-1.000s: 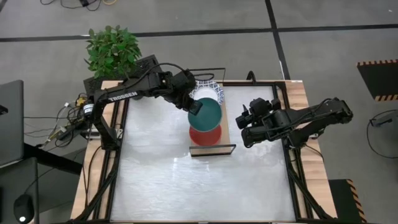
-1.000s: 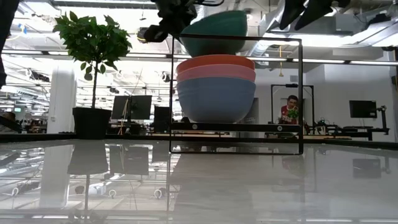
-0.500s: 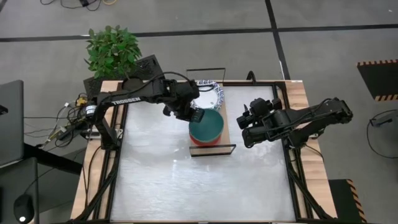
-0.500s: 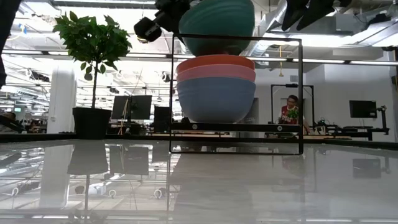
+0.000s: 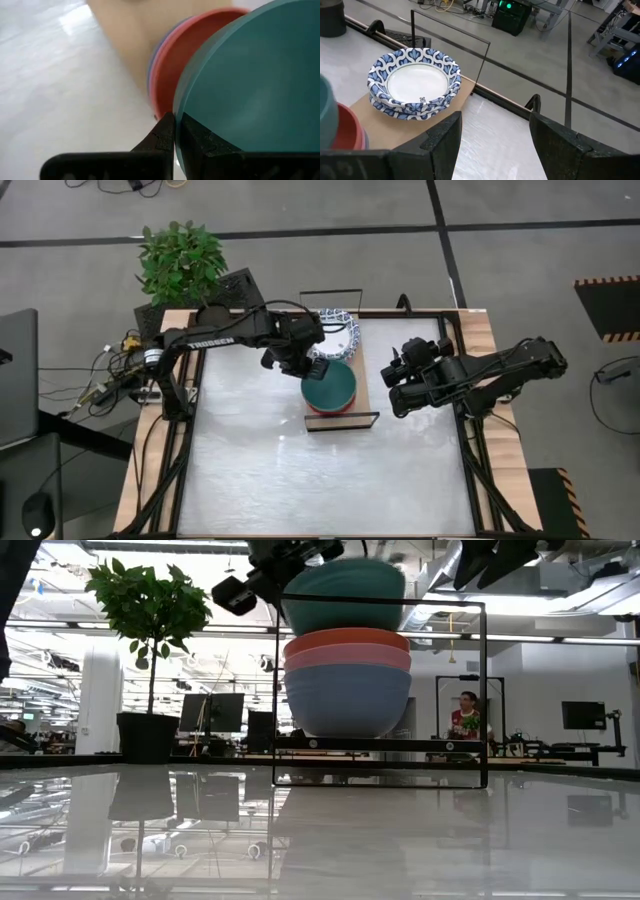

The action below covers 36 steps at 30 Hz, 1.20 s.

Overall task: Place and stack bowls onto a shelf
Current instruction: Stack the green bowl on top of the orange bowl on the shelf

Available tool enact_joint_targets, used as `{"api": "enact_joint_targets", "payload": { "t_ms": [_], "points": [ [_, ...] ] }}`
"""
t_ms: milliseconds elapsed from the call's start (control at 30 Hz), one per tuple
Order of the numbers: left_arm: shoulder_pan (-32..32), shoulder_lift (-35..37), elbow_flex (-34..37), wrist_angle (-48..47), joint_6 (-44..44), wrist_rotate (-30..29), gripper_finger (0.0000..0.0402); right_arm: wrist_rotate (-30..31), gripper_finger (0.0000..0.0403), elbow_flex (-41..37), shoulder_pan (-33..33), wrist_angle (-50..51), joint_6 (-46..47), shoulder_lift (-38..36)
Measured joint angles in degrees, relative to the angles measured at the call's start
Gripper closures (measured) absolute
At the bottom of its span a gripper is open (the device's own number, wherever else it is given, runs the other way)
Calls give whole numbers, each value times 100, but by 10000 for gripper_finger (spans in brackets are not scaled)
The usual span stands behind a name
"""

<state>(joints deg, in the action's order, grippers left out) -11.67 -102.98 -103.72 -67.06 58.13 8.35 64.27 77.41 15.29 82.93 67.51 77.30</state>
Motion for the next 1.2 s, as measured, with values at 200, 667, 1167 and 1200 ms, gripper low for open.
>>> {"api": "enact_joint_targets", "payload": {
  "t_ms": [200,667,1167,1200],
  "points": [
    [-23,-96,-5,5,-37,8,401,-2,143,2,7,-2,0,0],
    [-73,-229,-2,113,-261,-123,401,-20,143,7,7,22,0,0],
    [-49,-505,0,96,-512,181,401,-92,143,7,7,42,0,0],
    [-54,-505,0,76,-551,177,401,-120,143,7,7,52,0,0]
  ]
}}
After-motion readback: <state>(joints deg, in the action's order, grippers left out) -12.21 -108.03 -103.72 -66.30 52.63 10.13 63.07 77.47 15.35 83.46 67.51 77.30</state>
